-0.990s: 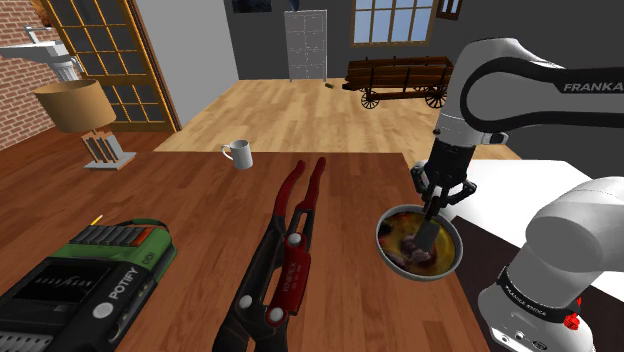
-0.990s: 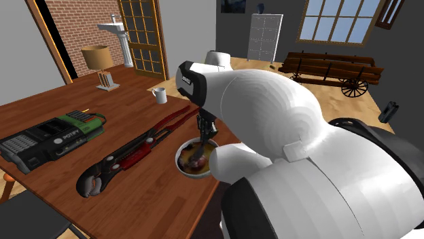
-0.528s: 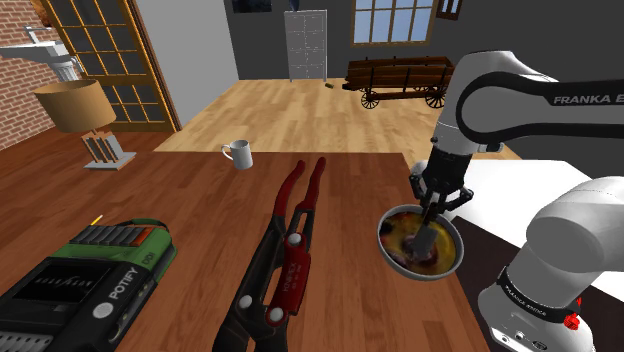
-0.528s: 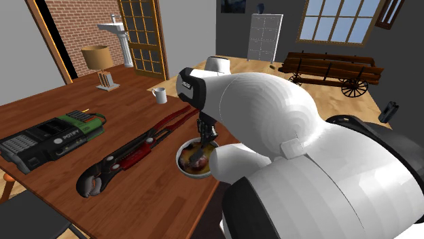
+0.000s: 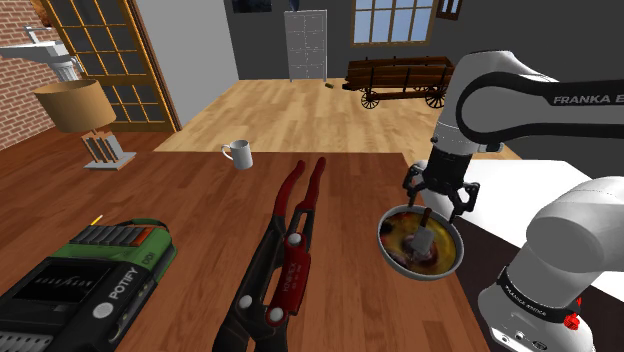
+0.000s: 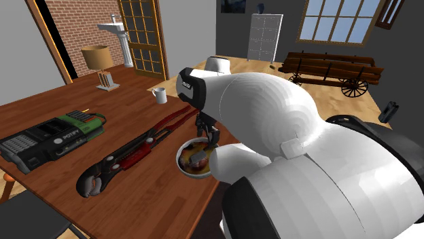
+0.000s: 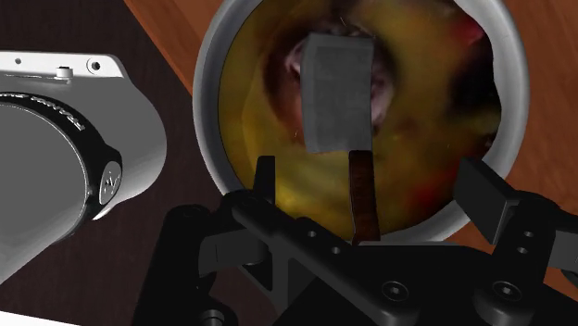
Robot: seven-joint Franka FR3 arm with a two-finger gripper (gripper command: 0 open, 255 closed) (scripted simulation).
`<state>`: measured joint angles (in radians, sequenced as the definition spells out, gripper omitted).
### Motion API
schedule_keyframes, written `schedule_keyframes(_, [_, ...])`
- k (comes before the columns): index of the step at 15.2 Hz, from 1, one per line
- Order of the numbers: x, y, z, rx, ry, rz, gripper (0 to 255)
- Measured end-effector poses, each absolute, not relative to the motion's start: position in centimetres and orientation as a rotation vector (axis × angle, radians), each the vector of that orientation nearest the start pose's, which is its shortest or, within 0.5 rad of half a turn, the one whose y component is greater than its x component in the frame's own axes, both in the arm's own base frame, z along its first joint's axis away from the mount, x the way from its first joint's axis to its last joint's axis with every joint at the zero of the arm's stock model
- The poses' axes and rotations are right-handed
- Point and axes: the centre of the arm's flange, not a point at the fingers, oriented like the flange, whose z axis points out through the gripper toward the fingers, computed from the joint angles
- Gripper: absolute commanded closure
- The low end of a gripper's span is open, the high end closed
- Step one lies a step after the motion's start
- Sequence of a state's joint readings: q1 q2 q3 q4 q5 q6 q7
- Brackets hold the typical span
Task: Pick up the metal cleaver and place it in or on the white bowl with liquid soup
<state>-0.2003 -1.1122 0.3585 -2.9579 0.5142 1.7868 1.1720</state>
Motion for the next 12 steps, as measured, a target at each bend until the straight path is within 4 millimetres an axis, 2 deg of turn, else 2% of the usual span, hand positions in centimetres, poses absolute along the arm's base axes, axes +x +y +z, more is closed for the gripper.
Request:
schedule_keyframes(2, [23.4,5.6,40.3,-2.354,1.885,0.222,0])
schedule_keyframes(6, [23.7,4.9,44.2,-2.355,1.884,0.222,0])
schedule_keyframes(12, [23.6,4.8,44.6,-2.355,1.885,0.222,0])
